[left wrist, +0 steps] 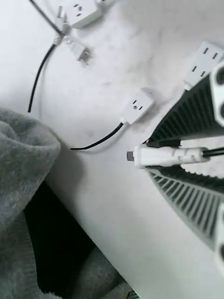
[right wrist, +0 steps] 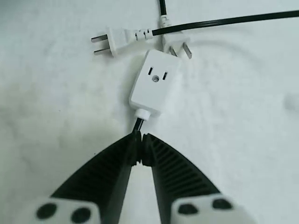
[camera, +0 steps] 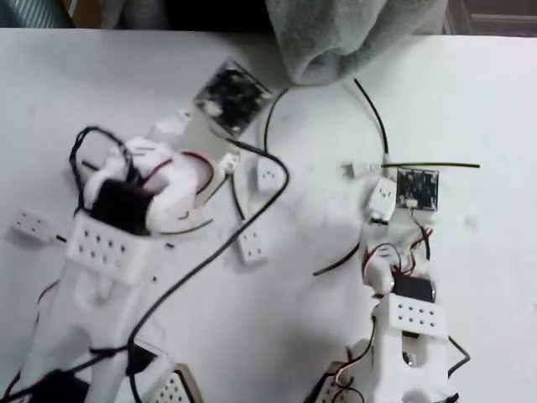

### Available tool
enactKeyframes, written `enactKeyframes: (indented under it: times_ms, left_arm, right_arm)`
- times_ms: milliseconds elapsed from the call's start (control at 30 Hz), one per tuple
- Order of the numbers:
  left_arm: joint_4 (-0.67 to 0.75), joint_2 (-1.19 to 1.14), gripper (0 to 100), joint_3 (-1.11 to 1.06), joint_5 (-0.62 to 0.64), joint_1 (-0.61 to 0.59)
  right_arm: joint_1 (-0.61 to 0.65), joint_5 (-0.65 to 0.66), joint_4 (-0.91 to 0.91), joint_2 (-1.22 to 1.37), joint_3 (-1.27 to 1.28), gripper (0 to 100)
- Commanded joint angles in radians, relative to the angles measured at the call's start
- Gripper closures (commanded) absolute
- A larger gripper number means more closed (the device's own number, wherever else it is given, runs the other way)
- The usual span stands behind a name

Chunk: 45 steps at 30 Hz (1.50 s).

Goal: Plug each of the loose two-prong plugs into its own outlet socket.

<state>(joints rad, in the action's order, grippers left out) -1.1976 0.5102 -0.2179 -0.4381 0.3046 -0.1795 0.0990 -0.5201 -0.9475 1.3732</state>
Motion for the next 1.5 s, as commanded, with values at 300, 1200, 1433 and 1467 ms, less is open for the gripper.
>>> enactKeyframes:
  times_ms: [300,1200,1433,1467]
  left_arm:
    - [-0.250,-0.392,98,0.086,-0.420,0.142]
    - [-0.364,-0.562,98,0.140,-0.575,0.229]
    - [-0.362,-0.564,98,0.133,-0.582,0.179]
    - [-0.362,-0.564,98,0.132,-0.582,0.182]
  right_arm:
    - [-0.036,-0.002,0.031,-0.002,-0.005,97.4]
    - [-0.077,-0.003,0.051,-0.001,-0.009,97.6]
    - [-0.093,-0.003,0.050,-0.004,-0.008,97.7]
    - [-0.105,-0.008,0.051,-0.004,-0.008,97.7]
